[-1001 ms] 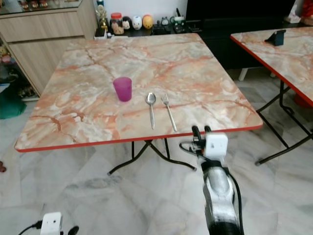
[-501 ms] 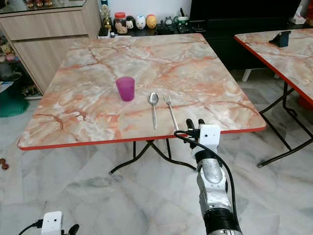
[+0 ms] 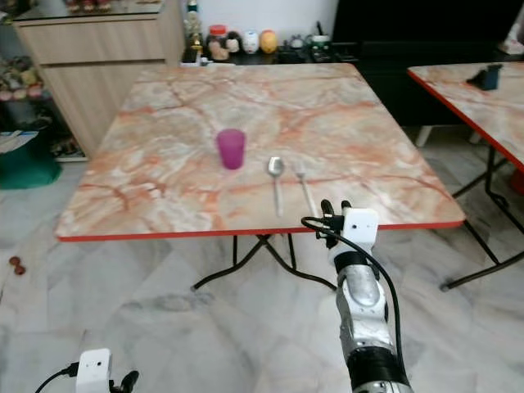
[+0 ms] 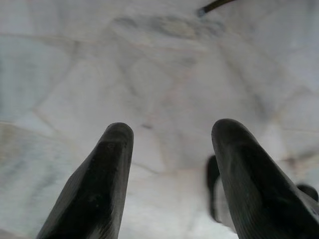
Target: Setting the table
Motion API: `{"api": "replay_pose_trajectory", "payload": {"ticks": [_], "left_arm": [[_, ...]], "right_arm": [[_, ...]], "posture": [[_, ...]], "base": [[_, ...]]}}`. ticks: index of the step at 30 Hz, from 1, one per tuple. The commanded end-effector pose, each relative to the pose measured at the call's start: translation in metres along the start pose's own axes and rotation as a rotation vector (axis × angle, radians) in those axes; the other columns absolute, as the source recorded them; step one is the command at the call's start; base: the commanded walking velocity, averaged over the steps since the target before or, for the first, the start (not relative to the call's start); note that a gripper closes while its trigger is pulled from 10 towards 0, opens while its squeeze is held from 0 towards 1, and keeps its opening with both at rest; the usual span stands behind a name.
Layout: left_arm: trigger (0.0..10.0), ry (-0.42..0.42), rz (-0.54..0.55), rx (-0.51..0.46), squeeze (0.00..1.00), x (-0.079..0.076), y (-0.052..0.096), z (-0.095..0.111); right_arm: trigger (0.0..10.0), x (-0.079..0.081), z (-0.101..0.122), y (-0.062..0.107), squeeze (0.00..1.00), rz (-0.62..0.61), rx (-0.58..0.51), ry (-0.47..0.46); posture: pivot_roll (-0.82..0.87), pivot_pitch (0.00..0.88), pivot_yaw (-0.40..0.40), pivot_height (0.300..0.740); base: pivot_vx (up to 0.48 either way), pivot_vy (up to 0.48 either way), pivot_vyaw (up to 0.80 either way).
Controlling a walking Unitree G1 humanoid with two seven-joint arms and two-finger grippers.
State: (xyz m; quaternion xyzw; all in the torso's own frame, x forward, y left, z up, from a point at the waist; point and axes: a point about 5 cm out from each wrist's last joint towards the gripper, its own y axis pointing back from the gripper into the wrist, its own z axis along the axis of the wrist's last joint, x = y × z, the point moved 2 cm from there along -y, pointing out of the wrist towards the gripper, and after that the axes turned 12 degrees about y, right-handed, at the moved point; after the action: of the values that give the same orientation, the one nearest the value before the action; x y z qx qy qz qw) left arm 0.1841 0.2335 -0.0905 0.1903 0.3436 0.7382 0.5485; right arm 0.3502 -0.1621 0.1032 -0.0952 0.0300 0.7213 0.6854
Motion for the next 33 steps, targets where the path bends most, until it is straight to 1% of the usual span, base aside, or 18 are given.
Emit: {"api": "replay_pose_trajectory", "payload": {"ticks": [1, 8, 13, 20, 22, 29, 33], "left_arm": [[10.0, 0.02, 0.01, 0.001, 0.0, 0.001, 0.0003, -0.0011], [10.0, 0.022, 0.012, -0.002, 0.0, 0.002, 0.0003, -0.0004], [10.0, 0.013, 0.001, -0.006, 0.0, 0.0014, 0.0004, -0.0001], [10.0, 0.027, -0.008, -0.015, 0.0, -0.0007, 0.0002, 0.0009], [10.0, 0.042, -0.035, -0.012, 0.0, -0.0034, -0.0001, 0.0011], [10.0, 0.028, -0.041, 0.004, 0.0, -0.0041, -0.0001, -0.001], [10.0, 0.027, -0.045, 0.006, 0.0, -0.0048, 0.0001, -0.0019]], "right_arm": [[10.0, -0.0046, -0.0029, 0.0009, 0.0, -0.011, 0.013, -0.002], [10.0, -0.0043, -0.0009, -0.0012, 0.0, -0.016, 0.005, -0.009], [10.0, -0.0043, -0.0018, -0.0009, 0.0, -0.015, 0.006, -0.009], [10.0, -0.0036, -0.0034, 0.0003, 0.0, -0.015, 0.009, -0.012], [10.0, -0.0023, -0.0036, 0.0017, 0.0, -0.012, 0.006, -0.014], [10.0, -0.0002, -0.0053, 0.0042, 0.0, -0.01, 0.01, -0.017], [10.0, -0.0017, -0.0061, 0.0056, 0.0, -0.015, 0.013, -0.015]], "posture": [[-0.05, 0.0, 0.038, 0.707], [-0.05, 0.0, 0.04, 0.707], [-0.05, 0.0, 0.042, 0.707], [-0.05, 0.0, 0.045, 0.707], [-0.05, 0.0, 0.047, 0.707], [-0.05, 0.0, 0.05, 0.707], [-0.05, 0.0, 0.049, 0.707]], "base": [[0.0, 0.405, 0.0], [0.0, 0.369, 0.0], [0.0, 0.0, 0.0], [0.0, 0.0, 0.0], [0.0, 0.0, 0.0], [0.0, 0.0, 0.0], [0.247, 0.0, 0.0]]}}
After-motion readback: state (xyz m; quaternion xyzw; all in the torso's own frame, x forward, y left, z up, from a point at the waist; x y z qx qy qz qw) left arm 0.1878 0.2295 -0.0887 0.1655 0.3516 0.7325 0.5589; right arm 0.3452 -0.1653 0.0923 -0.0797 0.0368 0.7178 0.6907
